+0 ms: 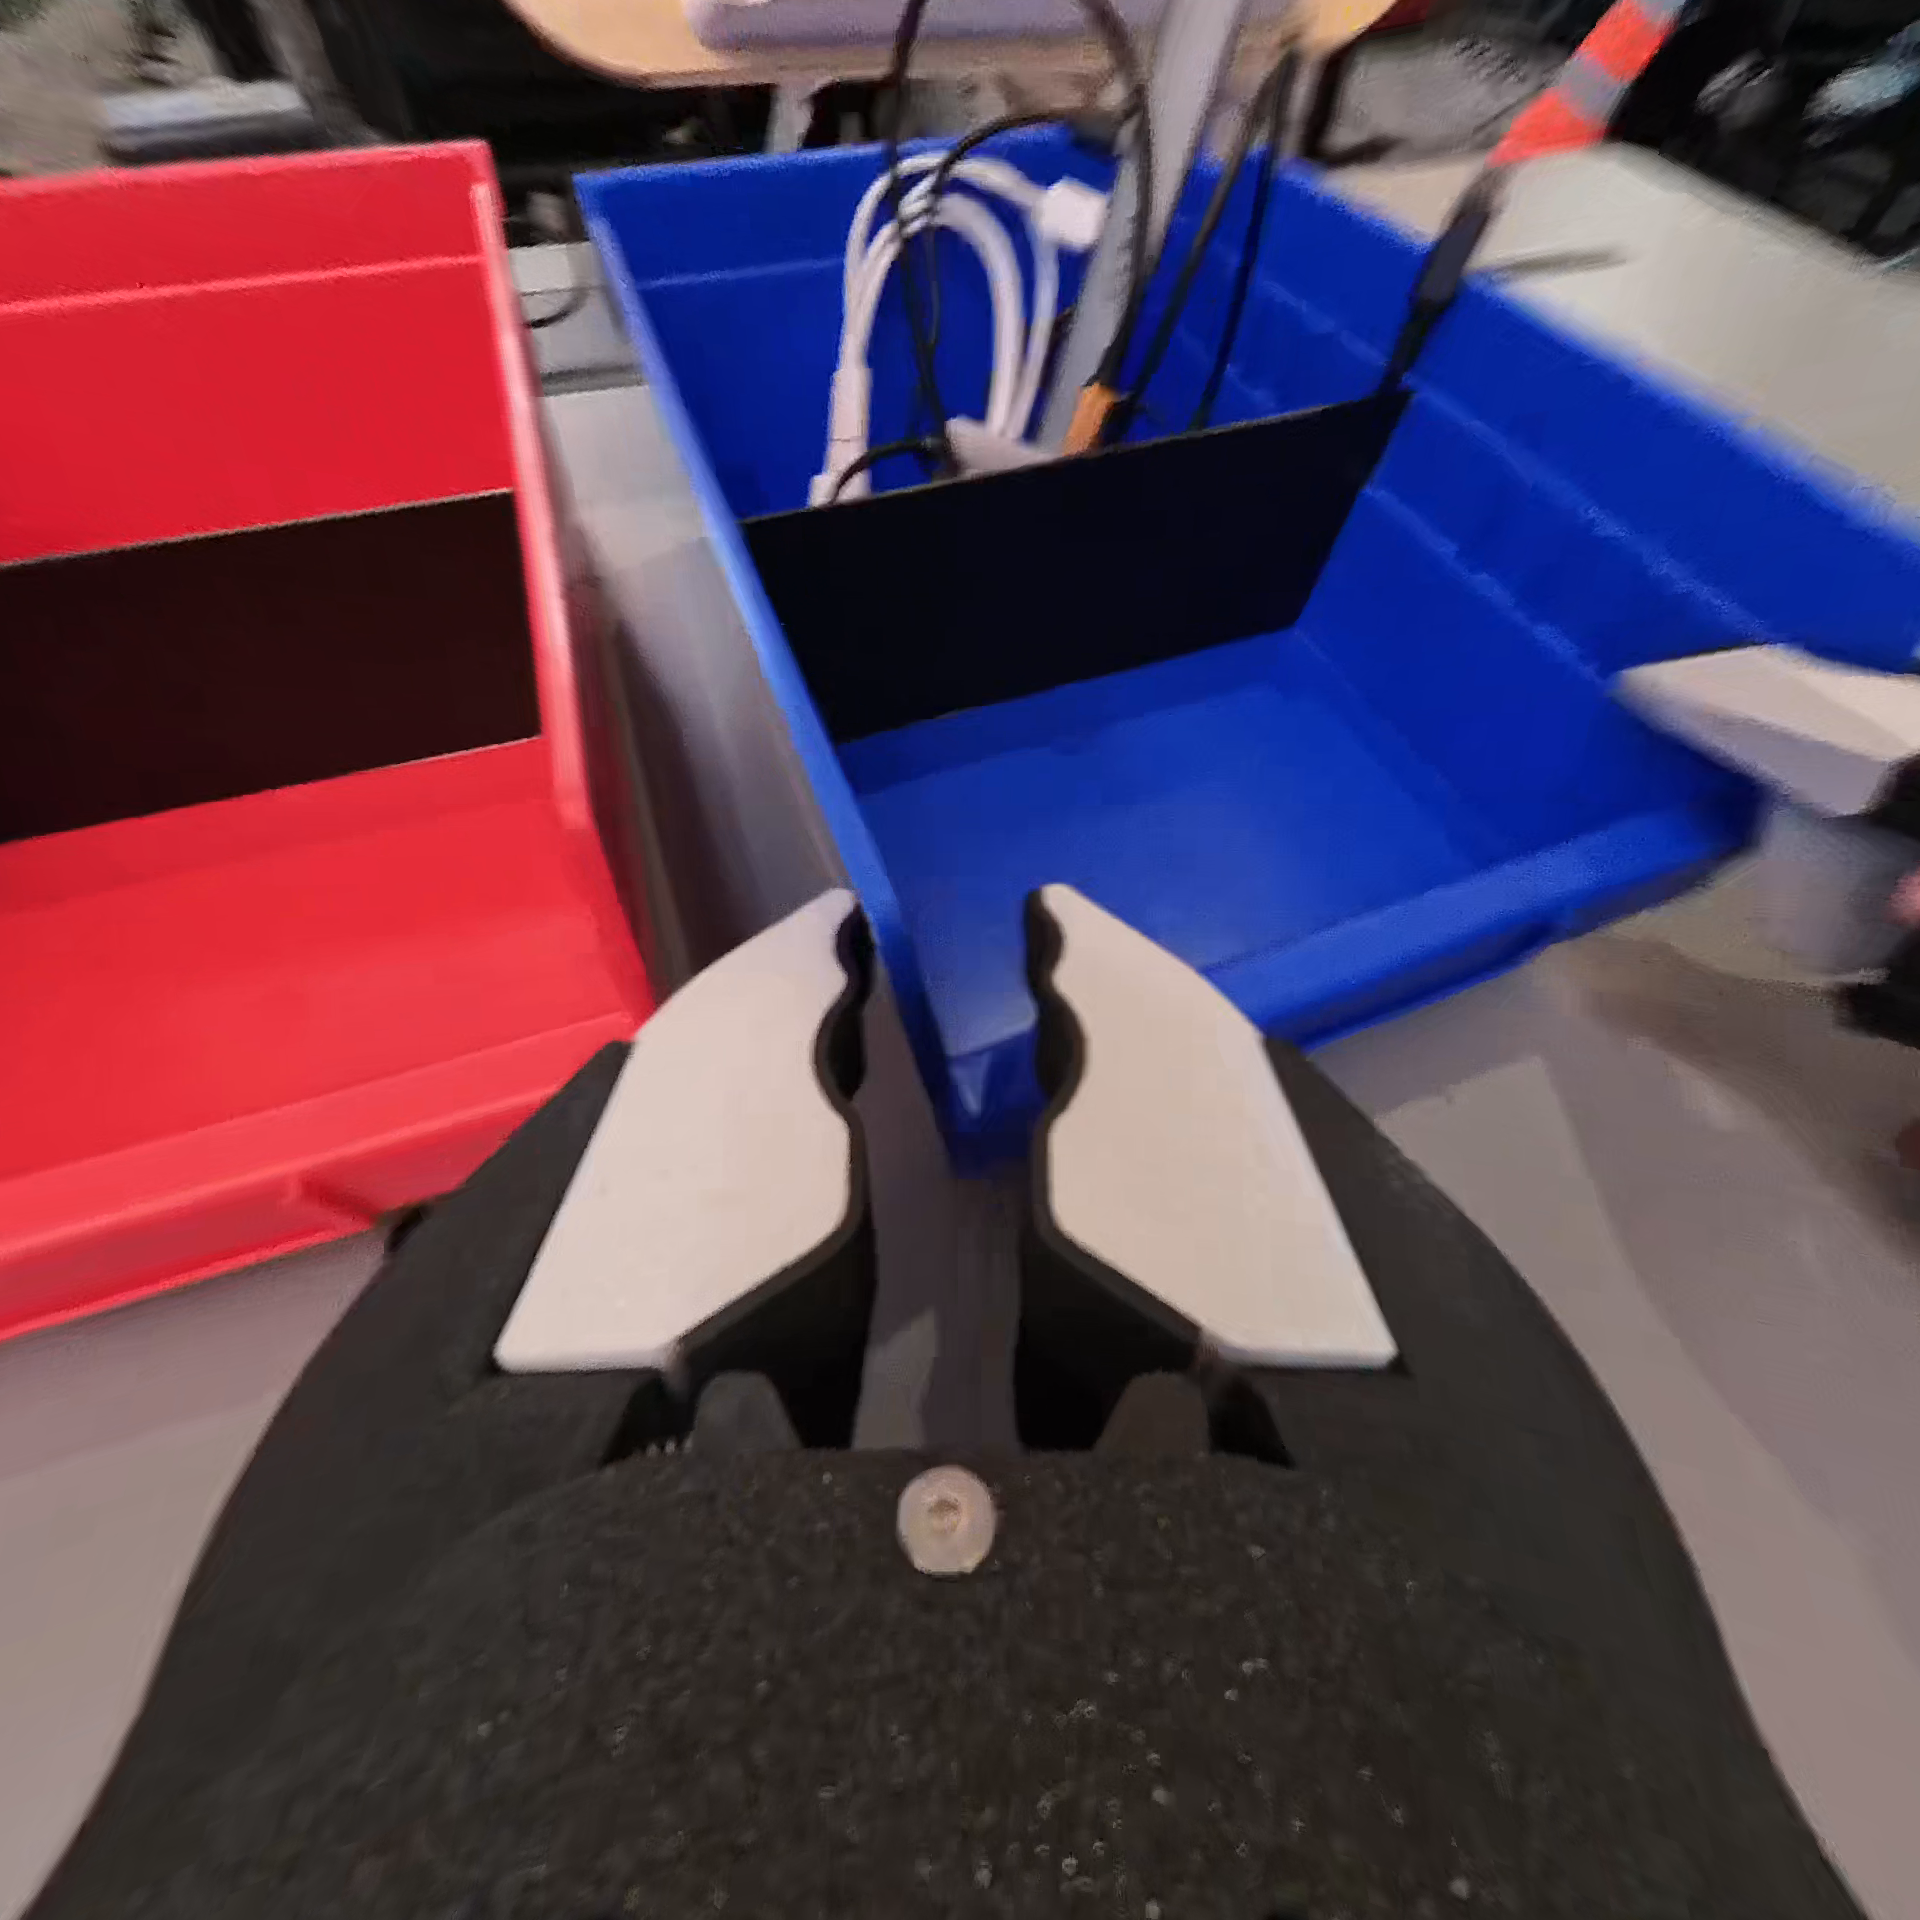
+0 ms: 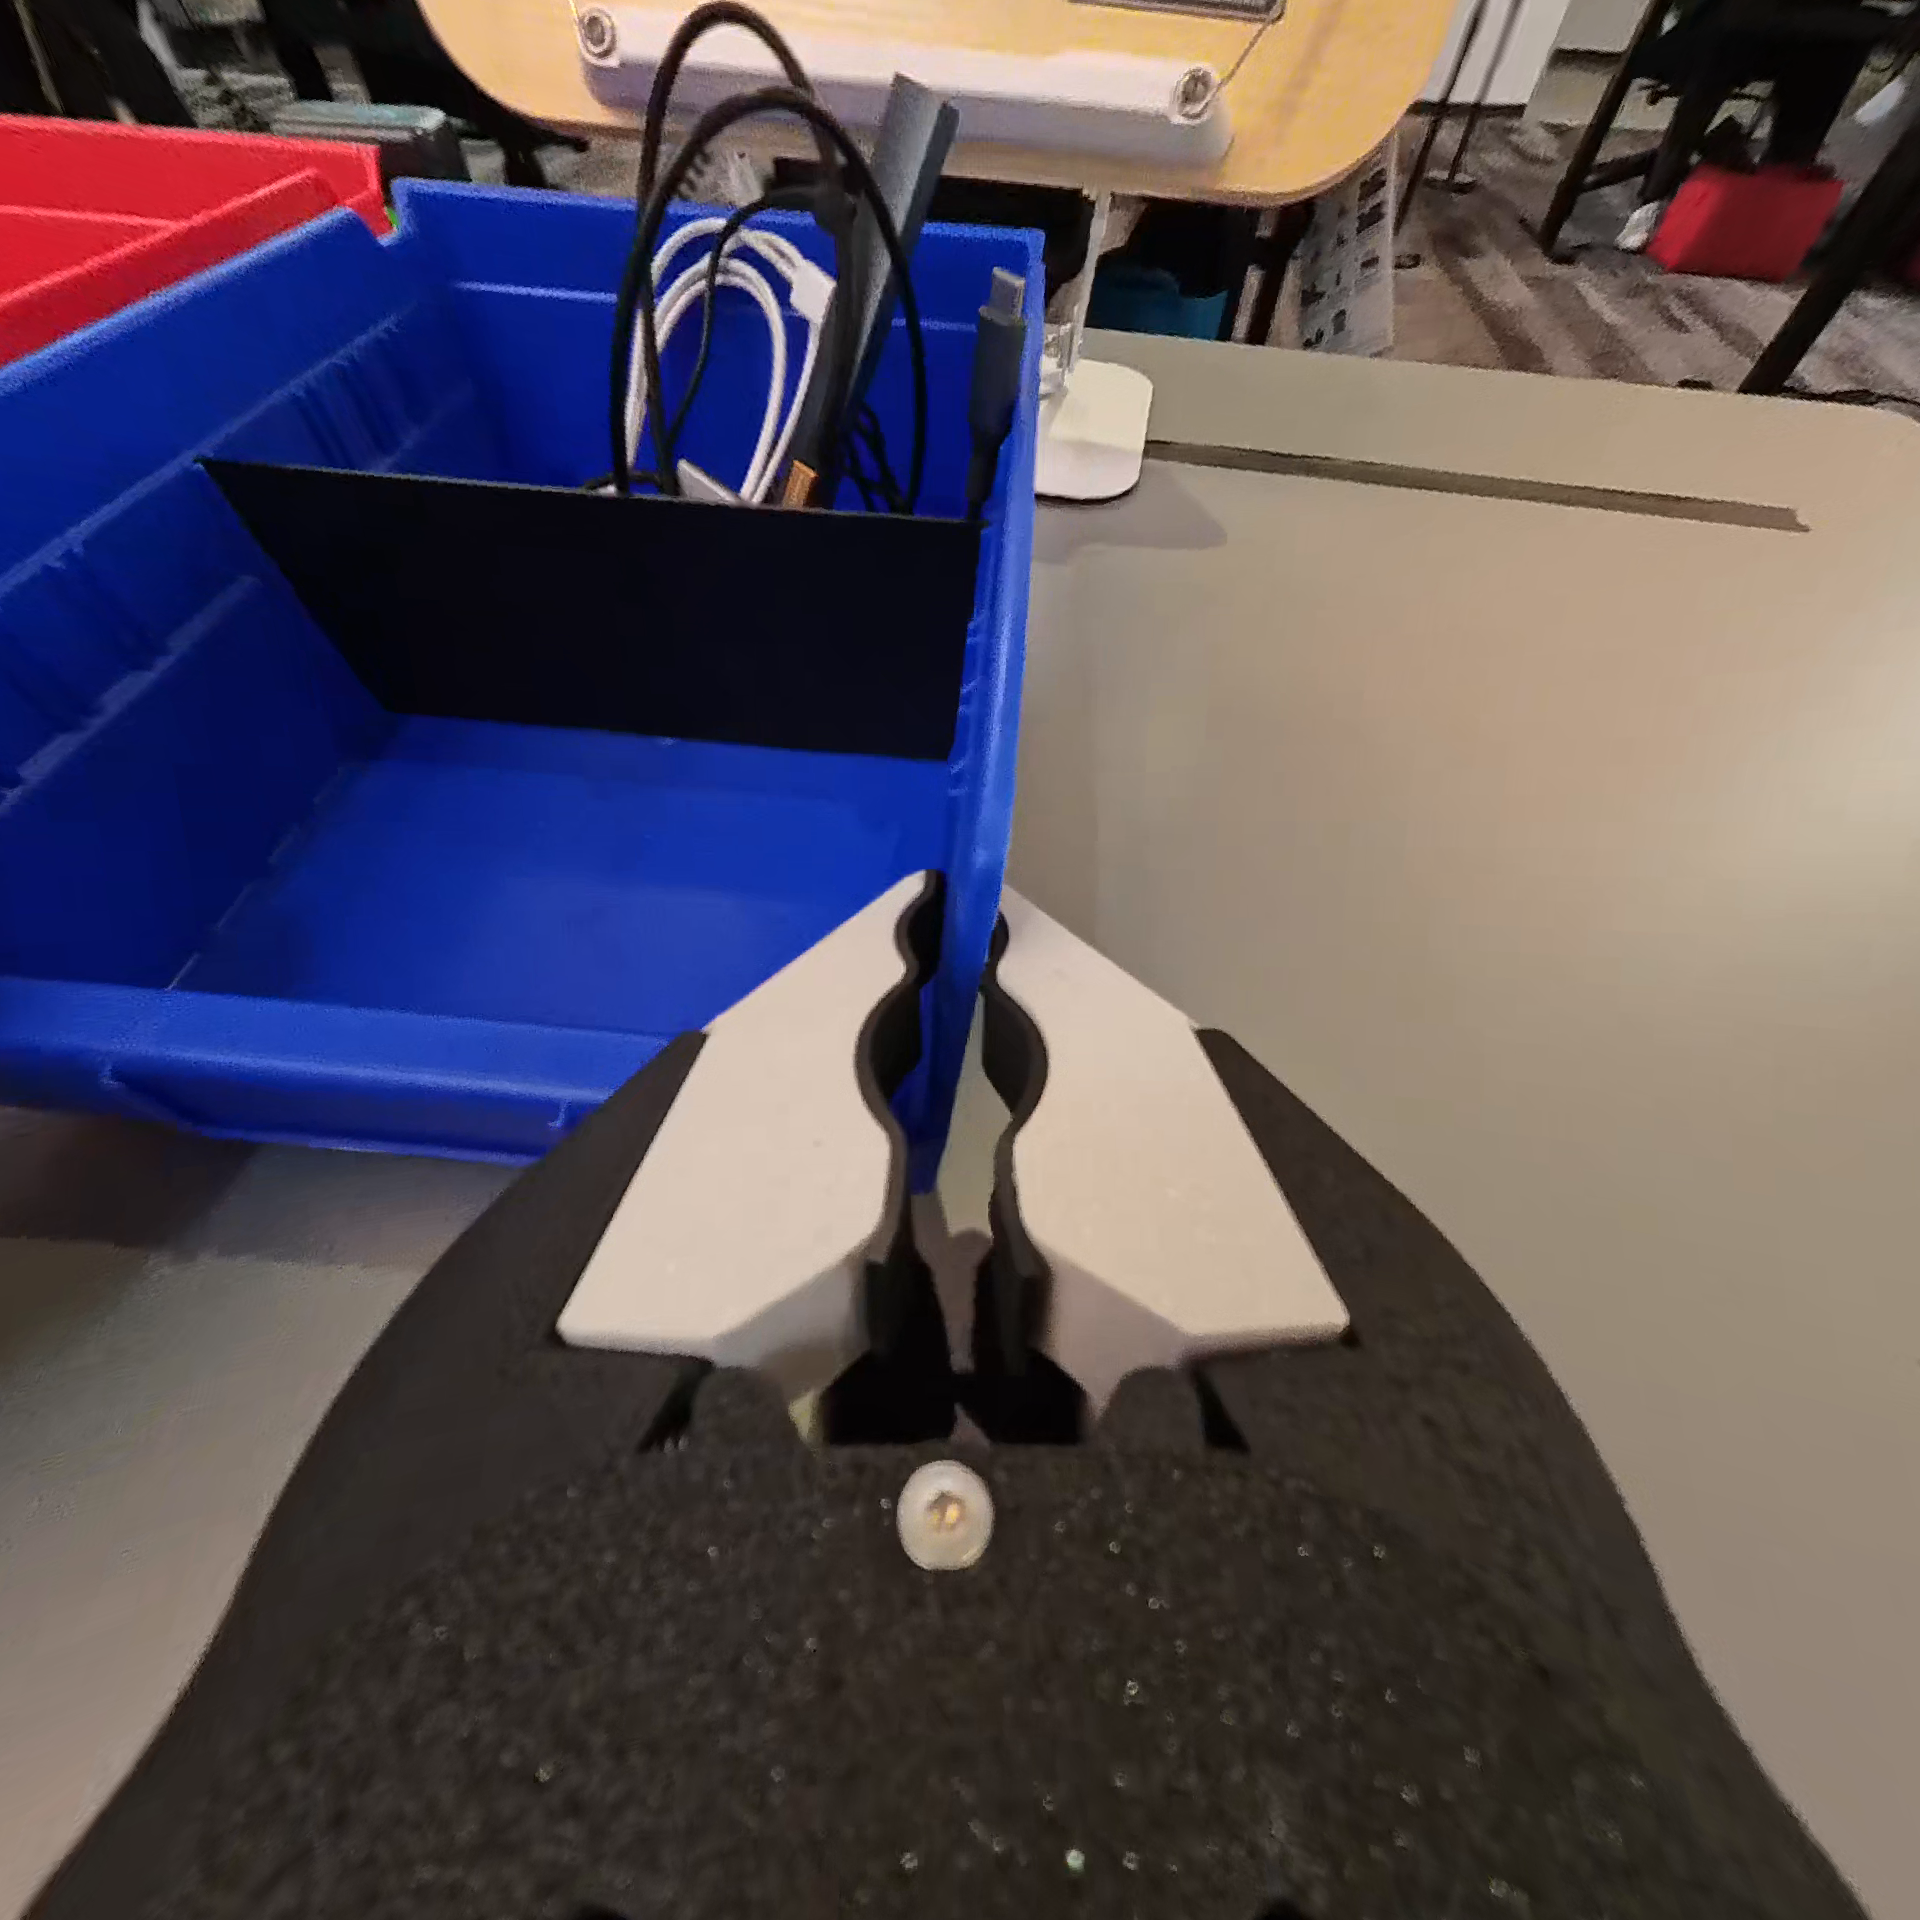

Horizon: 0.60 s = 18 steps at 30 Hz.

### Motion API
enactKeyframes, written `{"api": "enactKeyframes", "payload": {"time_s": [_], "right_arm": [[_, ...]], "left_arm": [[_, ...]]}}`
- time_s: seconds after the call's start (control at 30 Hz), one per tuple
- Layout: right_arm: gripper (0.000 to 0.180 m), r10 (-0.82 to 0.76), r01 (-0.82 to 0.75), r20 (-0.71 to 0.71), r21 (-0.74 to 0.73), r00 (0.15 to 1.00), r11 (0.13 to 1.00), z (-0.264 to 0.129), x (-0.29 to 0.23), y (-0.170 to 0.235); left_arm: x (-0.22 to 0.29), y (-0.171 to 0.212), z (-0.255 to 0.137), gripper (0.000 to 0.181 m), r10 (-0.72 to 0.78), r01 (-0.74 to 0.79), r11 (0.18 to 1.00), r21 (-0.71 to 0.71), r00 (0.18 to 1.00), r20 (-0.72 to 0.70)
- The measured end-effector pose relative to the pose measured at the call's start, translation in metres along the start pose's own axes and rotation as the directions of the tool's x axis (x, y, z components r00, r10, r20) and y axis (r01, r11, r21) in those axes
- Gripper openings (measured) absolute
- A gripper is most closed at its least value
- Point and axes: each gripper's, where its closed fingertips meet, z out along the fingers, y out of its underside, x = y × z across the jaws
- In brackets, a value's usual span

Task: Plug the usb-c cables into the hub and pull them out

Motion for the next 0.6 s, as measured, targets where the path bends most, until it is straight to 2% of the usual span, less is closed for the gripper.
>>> {"api": "enactKeyframes", "payload": {"time_s": [0.03,0.1,0.17,0.27,0.33,0.43,0.53,0.57,0.6], "right_arm": [[0.007,-0.006,0.006,0.033,-0.014,0.999,1.0,-0.003,-0.002,0.0],[0.027,-0.044,0.044,0.101,0.003,0.994,0.999,-0.019,-0.004,-0.004],[0.029,-0.054,0.052,0.113,0.023,0.992,0.998,-0.038,0.005,-0.008],[0.028,-0.092,0.073,0.237,0.087,0.967,0.994,-0.064,-0.004,-0.024],[0.029,-0.143,0.095,0.353,0.149,0.925,0.984,-0.078,-0.021,-0.033],[0.027,-0.177,0.076,0.54,0.203,0.823,0.976,-0.096,-0.057,-0.035],[0.029,-0.197,0.075,0.714,0.199,0.671,0.977,-0.116,-0.103,-0.025],[0.031,-0.198,0.091,0.768,0.179,0.609,0.98,-0.123,-0.119,-0.016],[0.035,-0.194,0.11,0.812,0.16,0.551,0.981,-0.129,-0.134,-0.007]], "left_arm": [[0.006,-0.003,-0.008,0.036,-0.037,0.038,0.999,0.015,0.998,-0.055],[0.001,-0.01,-0.034,0.043,-0.129,0.136,0.989,0.057,0.986,-0.107],[-0.029,-0.013,-0.063,0.044,-0.214,0.223,0.969,0.11,0.973,-0.088],[-0.123,0.001,-0.095,0.045,-0.26,0.242,0.96,0.142,0.957,0.128],[-0.186,0.016,-0.102,0.05,-0.238,0.22,0.971,0.099,0.935,0.261],[-0.232,0.026,-0.087,0.056,-0.193,0.2,0.98,-0.001,0.944,0.268],[-0.251,0.025,-0.062,0.055,-0.195,0.206,0.978,-0.029,0.954,0.228],[-0.255,0.026,-0.053,0.052,-0.199,0.213,0.976,-0.041,0.955,0.219],[-0.258,0.028,-0.046,0.038,-0.203,0.22,0.974,-0.057,0.956,0.213]]}}
